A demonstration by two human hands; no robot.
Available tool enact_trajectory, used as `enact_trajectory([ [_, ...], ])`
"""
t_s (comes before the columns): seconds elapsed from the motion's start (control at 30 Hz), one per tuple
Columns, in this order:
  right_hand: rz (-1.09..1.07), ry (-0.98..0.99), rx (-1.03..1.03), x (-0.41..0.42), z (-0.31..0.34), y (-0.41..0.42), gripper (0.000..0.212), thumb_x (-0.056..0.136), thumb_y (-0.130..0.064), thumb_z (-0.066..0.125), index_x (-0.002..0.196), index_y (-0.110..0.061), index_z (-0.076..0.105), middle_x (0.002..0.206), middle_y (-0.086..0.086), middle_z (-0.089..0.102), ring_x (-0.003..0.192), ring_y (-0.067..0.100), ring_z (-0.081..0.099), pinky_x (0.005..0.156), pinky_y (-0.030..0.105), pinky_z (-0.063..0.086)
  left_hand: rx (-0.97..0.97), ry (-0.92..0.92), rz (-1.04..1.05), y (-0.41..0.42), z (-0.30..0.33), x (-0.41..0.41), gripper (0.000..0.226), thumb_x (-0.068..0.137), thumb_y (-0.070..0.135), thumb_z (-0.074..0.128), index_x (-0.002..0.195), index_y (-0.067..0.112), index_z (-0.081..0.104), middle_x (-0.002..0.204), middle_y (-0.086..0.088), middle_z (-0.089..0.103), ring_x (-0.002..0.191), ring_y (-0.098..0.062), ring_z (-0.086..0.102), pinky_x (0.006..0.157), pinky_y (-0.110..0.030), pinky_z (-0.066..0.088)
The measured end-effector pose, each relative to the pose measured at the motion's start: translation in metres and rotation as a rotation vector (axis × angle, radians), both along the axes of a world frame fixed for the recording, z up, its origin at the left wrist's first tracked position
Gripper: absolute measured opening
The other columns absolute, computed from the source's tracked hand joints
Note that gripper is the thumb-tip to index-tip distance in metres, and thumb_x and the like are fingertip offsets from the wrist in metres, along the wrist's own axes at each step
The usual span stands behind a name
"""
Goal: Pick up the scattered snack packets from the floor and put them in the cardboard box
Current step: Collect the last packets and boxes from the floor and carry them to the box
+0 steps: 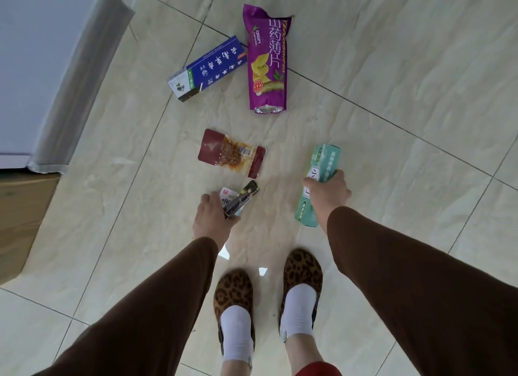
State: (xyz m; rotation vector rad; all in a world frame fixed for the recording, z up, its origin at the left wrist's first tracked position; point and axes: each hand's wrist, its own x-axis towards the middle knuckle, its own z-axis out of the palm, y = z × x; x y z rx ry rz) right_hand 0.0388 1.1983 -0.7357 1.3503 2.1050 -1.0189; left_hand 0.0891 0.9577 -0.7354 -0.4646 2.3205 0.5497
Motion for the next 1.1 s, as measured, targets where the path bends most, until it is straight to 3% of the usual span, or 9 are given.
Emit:
enact_trajectory([
  [0.23, 0.627, 0.074, -0.159, -0.003, 0.053, -0.031, 0.05, 0.086, -0.031, 0.07, 0.13, -0.022, 0.05, 0.118, 0.006, 0.045, 0.093, 0.031, 0.064, 0.087, 0.038, 0.053, 0.046, 0.039, 0.151, -0.03, 0.062, -0.025, 0.037, 0.088, 0.031, 0.07, 0.1, 0.019, 0.037, 0.099, -0.004, 0.067, 0.078, -0.03, 0.061, 0.065, -0.036, 0.046],
  [0.33, 0.795, 0.078, -0.254, -0.014, 0.072, -0.059, 0.092, 0.086, -0.027, 0.071, 0.158, -0.038, 0.014, 0.128, 0.01, 0.056, 0.107, 0.032, 0.065, 0.096, 0.043, 0.052, 0.039, 0.094, 0.198, -0.054, 0.094, -0.063, 0.038, 0.087, 0.025, 0.071, 0.108, 0.016, 0.041, 0.106, -0.008, 0.069, 0.087, -0.034, 0.064, 0.071, -0.039, 0.05],
  [0.4, 0.864, 0.069, -0.279, -0.026, 0.079, -0.081, 0.113, 0.087, -0.021, 0.071, 0.156, -0.041, -0.016, 0.137, 0.01, 0.06, 0.108, 0.032, 0.068, 0.098, 0.047, 0.053, 0.011, 0.14, 0.173, -0.069, 0.109, -0.1, 0.036, 0.087, 0.026, 0.071, 0.112, 0.015, 0.049, 0.104, -0.006, 0.068, 0.085, -0.03, 0.061, 0.071, -0.036, 0.047],
  [0.5, 0.932, 0.042, -0.249, -0.049, 0.073, -0.113, 0.124, 0.087, -0.019, 0.075, 0.154, -0.033, -0.029, 0.139, 0.013, 0.061, 0.103, 0.03, 0.073, 0.093, 0.047, 0.058, 0.001, 0.207, 0.073, -0.082, 0.114, -0.162, 0.026, 0.088, 0.027, 0.07, 0.108, 0.013, 0.063, 0.095, -0.008, 0.068, 0.082, -0.028, 0.059, 0.07, -0.031, 0.039],
  [0.6, 1.023, 0.053, -0.212, -0.073, 0.049, -0.138, 0.108, 0.084, -0.017, 0.076, 0.161, -0.019, 0.0, 0.141, 0.014, 0.056, 0.118, 0.032, 0.063, 0.099, 0.045, 0.053, 0.034, 0.238, -0.098, -0.081, 0.093, -0.223, 0.021, 0.086, 0.028, 0.072, 0.097, 0.012, 0.063, 0.095, -0.011, 0.062, 0.088, -0.03, 0.059, 0.073, -0.033, 0.04],
  [0.7, 1.216, 0.124, -0.068, -0.085, 0.027, -0.152, 0.079, 0.081, -0.023, 0.076, 0.149, -0.02, 0.037, 0.142, 0.011, 0.047, 0.126, 0.034, 0.045, 0.102, 0.046, 0.045, 0.003, 0.2, -0.399, -0.072, 0.057, -0.268, 0.041, 0.081, 0.035, 0.075, 0.112, 0.008, 0.068, 0.129, -0.015, 0.053, 0.117, -0.035, 0.05, 0.096, -0.04, 0.043],
  [0.83, 1.268, 0.087, 0.111, -0.079, 0.003, -0.151, 0.107, 0.074, -0.041, 0.08, 0.16, -0.034, 0.016, 0.157, 0.007, 0.028, 0.143, 0.037, 0.028, 0.113, 0.052, 0.033, -0.003, 0.158, -0.545, -0.062, 0.01, -0.288, 0.056, 0.078, 0.041, 0.077, 0.125, 0.012, 0.068, 0.158, -0.008, 0.031, 0.141, -0.035, 0.032, 0.115, -0.045, 0.03],
  [0.93, 1.19, 0.134, 0.238, -0.07, -0.003, -0.153, 0.13, 0.065, -0.048, 0.085, 0.162, -0.026, 0.001, 0.136, 0.012, 0.049, 0.122, 0.035, 0.047, 0.102, 0.05, 0.041, -0.032, 0.213, -0.54, -0.063, -0.006, -0.283, 0.057, 0.079, 0.045, 0.075, 0.126, 0.014, 0.066, 0.159, -0.007, 0.029, 0.131, -0.038, 0.042, 0.108, -0.048, 0.038],
  [1.1, 0.956, -0.047, 0.271, -0.064, -0.003, -0.164, 0.103, 0.063, -0.053, 0.084, 0.143, -0.009, 0.036, 0.128, 0.01, 0.054, 0.118, 0.03, 0.048, 0.098, 0.04, 0.041, 0.096, 0.215, -0.48, -0.071, -0.004, -0.276, 0.04, 0.081, 0.04, 0.075, 0.116, 0.02, 0.069, 0.162, -0.004, 0.021, 0.129, -0.038, 0.038, 0.105, -0.051, 0.04],
])
